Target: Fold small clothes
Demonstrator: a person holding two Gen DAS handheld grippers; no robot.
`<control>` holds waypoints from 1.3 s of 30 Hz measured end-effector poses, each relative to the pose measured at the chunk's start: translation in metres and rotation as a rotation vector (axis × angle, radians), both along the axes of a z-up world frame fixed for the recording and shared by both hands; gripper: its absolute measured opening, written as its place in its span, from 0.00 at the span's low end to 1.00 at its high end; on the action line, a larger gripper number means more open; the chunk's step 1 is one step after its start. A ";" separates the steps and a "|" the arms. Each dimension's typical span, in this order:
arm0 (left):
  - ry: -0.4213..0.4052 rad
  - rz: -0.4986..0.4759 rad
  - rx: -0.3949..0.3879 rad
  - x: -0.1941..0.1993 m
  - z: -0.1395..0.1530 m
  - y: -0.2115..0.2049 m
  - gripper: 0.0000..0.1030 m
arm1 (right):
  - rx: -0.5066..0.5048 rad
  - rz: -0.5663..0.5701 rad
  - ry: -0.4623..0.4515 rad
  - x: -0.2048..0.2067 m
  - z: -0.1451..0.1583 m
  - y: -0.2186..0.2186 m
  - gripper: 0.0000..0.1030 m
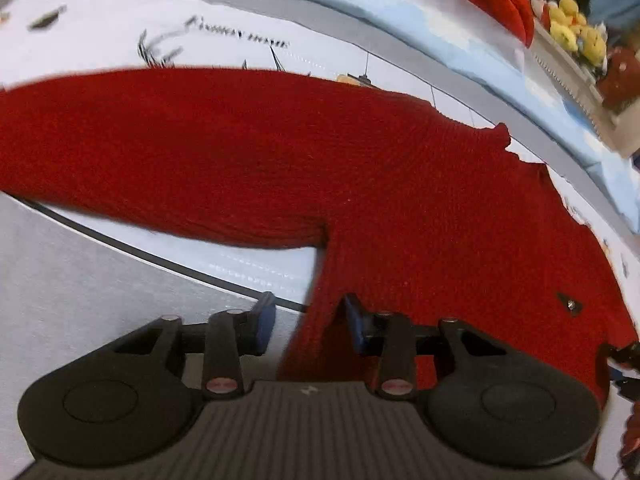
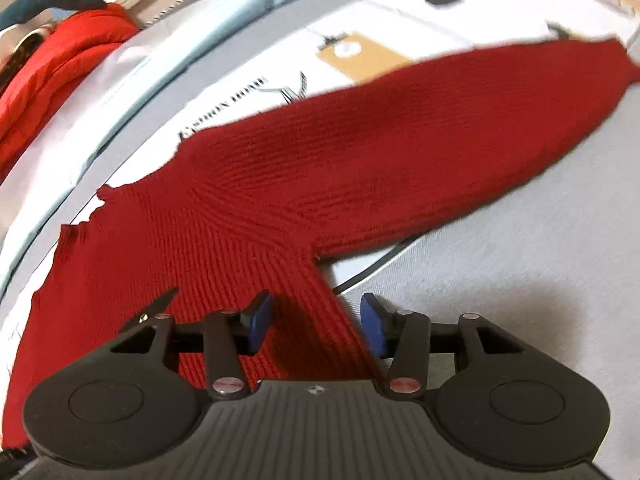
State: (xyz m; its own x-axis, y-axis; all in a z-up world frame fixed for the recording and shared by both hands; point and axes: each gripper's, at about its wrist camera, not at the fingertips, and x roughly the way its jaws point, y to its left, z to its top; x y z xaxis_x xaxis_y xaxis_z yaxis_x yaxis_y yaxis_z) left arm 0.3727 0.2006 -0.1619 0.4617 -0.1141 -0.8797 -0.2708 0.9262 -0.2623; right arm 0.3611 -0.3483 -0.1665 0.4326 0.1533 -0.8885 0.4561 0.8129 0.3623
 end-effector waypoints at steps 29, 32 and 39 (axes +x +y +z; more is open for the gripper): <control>0.143 -0.267 0.078 -0.030 0.010 -0.036 0.15 | -0.044 0.226 -0.008 -0.031 0.005 -0.025 0.25; 0.180 -0.302 0.090 -0.060 0.012 -0.036 0.15 | -0.042 0.243 0.083 -0.070 0.012 -0.033 0.35; 0.284 -0.378 0.124 -0.138 0.010 -0.040 0.16 | -0.040 0.295 0.174 -0.155 0.023 -0.049 0.35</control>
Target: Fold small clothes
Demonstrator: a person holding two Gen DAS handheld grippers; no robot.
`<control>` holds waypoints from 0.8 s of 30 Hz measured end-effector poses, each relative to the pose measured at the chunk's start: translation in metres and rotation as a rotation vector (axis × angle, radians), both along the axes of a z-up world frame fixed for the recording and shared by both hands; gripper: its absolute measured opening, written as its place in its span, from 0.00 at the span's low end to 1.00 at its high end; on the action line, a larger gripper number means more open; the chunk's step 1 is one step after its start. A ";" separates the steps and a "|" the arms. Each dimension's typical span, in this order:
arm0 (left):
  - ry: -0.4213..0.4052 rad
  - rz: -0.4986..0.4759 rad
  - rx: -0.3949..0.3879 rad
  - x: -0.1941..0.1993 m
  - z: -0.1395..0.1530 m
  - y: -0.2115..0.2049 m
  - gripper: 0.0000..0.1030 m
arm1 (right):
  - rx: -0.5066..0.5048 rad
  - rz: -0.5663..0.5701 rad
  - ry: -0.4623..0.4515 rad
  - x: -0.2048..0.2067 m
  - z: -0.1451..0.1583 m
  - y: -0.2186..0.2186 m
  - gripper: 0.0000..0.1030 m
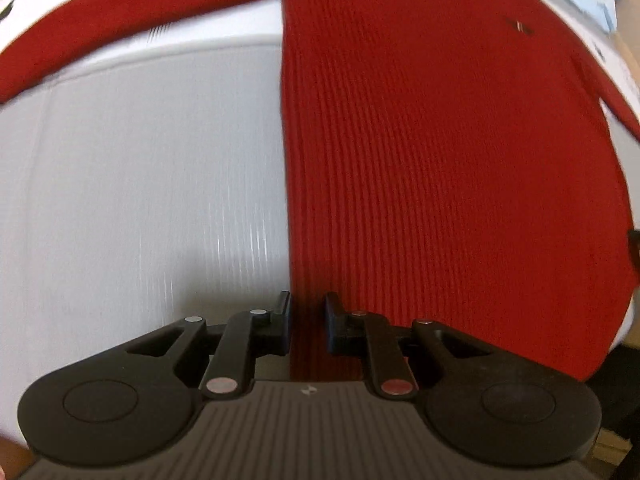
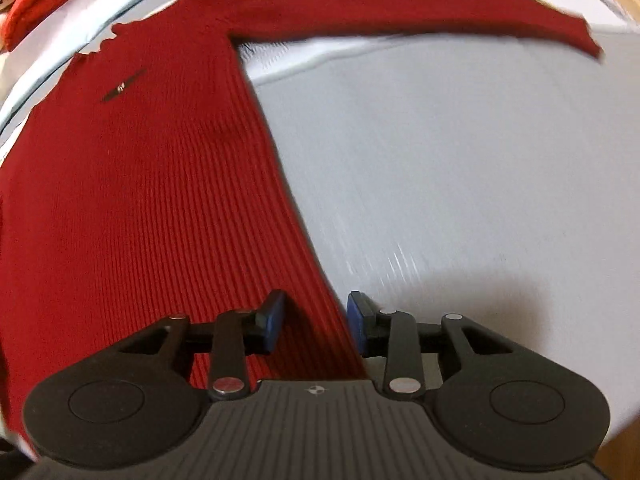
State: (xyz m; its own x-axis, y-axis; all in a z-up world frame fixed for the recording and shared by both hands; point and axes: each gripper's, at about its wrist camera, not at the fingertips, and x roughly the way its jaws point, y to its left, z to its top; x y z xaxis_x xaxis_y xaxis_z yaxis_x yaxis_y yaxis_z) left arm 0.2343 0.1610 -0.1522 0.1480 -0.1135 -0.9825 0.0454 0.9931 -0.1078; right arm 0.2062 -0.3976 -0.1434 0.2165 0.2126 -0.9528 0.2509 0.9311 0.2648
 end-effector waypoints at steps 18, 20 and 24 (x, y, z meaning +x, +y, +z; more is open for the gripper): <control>-0.051 -0.052 0.221 -0.064 0.010 0.006 0.06 | -0.045 -0.035 0.021 -0.059 0.032 -0.001 0.09; -0.125 -0.064 0.238 -0.062 0.016 0.000 0.08 | -0.135 -0.014 0.014 -0.058 0.035 0.004 0.10; -0.219 -0.069 0.048 -0.051 0.031 -0.012 0.13 | -0.153 0.009 -0.188 -0.054 0.064 0.014 0.15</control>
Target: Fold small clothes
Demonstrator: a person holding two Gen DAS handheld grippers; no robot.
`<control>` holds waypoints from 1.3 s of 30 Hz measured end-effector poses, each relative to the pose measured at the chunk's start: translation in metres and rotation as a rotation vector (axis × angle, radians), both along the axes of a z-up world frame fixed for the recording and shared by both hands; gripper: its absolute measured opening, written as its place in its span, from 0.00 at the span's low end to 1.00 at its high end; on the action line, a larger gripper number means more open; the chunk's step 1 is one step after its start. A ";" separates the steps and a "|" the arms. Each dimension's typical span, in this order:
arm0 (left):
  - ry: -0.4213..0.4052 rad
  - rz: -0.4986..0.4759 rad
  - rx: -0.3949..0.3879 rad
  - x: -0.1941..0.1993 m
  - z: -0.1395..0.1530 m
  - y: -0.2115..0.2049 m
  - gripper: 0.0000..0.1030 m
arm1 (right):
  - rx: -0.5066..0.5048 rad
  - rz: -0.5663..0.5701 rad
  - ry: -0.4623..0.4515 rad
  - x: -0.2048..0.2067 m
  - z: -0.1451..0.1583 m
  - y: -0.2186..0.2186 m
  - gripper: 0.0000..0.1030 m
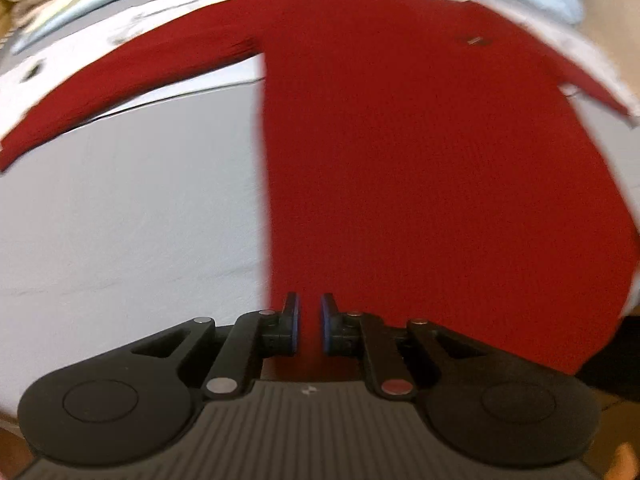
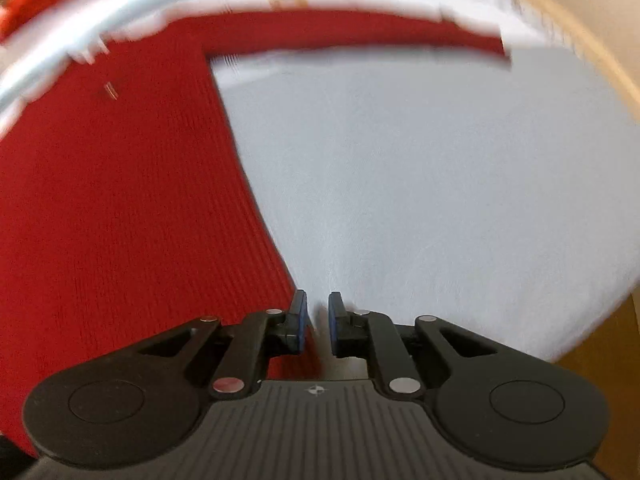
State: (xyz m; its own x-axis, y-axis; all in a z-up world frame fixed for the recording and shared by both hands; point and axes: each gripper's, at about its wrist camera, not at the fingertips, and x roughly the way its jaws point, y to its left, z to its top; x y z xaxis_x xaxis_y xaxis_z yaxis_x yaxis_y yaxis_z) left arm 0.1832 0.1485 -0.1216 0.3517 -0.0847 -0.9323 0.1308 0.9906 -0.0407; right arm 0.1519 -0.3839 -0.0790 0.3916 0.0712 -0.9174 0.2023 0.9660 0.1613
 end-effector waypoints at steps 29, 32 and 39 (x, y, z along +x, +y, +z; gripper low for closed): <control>-0.617 0.081 0.045 0.107 0.113 -0.174 0.77 | 0.089 -0.357 -0.317 0.064 0.026 -0.083 0.37; -0.579 0.115 0.104 0.121 0.100 -0.174 0.76 | 0.120 -0.418 -0.333 0.082 0.007 -0.106 0.23; -0.464 0.134 0.041 0.135 0.074 -0.155 0.72 | 0.187 -0.617 -0.320 0.127 -0.054 -0.152 0.38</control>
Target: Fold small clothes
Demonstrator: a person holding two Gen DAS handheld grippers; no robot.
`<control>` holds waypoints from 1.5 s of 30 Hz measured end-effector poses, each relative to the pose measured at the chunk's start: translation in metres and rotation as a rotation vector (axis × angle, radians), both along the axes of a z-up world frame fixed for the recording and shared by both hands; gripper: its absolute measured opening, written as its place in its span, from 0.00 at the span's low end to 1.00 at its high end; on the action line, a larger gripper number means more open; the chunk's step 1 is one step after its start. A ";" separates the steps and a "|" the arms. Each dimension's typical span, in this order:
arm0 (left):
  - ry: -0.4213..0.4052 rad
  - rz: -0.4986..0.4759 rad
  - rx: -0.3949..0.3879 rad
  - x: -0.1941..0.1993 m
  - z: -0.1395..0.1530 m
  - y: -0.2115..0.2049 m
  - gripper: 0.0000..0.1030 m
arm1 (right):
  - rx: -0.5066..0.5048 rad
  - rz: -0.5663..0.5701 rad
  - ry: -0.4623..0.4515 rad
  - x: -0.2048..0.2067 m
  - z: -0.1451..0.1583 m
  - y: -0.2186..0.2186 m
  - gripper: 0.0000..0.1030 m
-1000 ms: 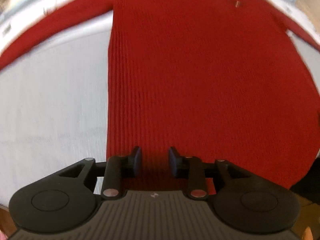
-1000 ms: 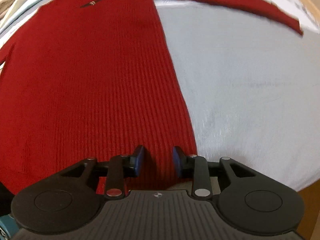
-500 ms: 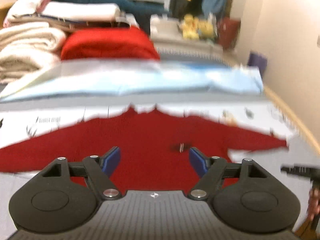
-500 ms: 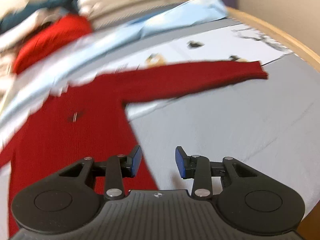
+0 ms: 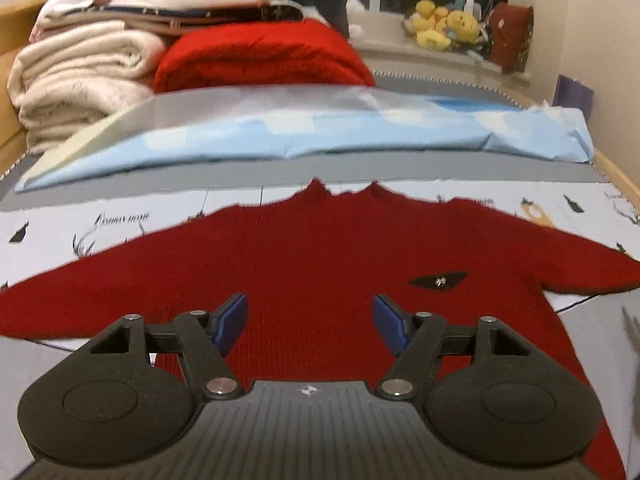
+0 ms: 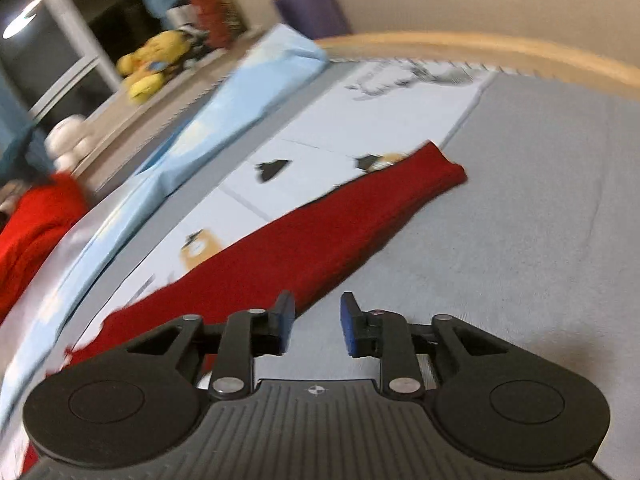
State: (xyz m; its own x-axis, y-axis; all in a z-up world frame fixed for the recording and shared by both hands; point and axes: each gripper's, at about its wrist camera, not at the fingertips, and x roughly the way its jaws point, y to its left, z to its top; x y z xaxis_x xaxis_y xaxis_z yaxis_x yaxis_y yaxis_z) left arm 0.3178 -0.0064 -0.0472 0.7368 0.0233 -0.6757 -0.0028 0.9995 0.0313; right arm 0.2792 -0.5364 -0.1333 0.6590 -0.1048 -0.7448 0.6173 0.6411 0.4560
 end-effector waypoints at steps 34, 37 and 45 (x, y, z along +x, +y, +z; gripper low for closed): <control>0.101 0.192 -0.081 0.008 -0.026 0.122 0.72 | -0.627 0.381 -0.396 0.126 0.089 0.192 0.12; 0.092 0.238 -0.126 0.011 -0.020 0.142 0.72 | -0.530 0.610 -0.509 0.111 0.100 0.293 0.13; 0.133 0.323 -0.246 0.017 -0.027 0.178 0.50 | -0.104 0.983 -0.079 0.079 0.034 0.398 0.30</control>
State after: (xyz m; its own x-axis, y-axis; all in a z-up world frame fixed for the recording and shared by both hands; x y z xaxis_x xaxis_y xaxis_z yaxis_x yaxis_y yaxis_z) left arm 0.3349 0.1717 -0.0742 0.6242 0.0645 -0.7786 -0.3288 0.9257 -0.1868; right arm 0.3579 -0.1384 -0.0995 0.5351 0.4527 -0.7132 -0.2406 0.8910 0.3851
